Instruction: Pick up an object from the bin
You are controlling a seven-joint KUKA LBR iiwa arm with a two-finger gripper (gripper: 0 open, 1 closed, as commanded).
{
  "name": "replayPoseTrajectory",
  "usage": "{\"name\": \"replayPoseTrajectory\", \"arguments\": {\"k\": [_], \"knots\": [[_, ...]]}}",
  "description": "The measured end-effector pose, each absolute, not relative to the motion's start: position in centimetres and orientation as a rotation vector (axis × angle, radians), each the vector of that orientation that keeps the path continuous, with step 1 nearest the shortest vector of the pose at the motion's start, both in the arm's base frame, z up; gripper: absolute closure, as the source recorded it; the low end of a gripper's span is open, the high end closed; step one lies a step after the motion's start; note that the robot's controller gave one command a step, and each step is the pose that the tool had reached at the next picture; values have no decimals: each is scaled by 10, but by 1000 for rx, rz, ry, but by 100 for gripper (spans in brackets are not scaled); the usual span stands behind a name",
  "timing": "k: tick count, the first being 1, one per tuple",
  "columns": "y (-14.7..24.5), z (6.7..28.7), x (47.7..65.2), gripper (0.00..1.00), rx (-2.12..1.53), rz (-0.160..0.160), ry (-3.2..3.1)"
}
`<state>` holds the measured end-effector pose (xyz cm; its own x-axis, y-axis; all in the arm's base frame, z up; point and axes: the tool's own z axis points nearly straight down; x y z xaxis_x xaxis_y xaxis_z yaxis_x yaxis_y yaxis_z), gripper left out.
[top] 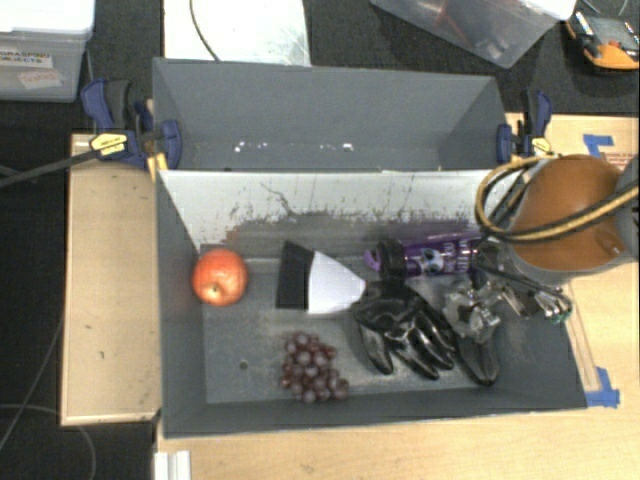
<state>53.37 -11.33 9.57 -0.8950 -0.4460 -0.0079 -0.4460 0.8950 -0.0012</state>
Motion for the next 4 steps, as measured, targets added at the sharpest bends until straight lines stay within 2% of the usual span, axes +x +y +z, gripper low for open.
{"name": "replayPoseTrajectory", "arguments": {"k": [1, 2, 3, 4], "knots": [[-128, 87, 573, 100, -752, 12, 3046], [-131, 89, 542, 100, -669, 3, 3050], [-139, 79, 567, 100, -1089, 28, 2915], [-141, 84, 578, 100, -1065, 23, 2934]]}}
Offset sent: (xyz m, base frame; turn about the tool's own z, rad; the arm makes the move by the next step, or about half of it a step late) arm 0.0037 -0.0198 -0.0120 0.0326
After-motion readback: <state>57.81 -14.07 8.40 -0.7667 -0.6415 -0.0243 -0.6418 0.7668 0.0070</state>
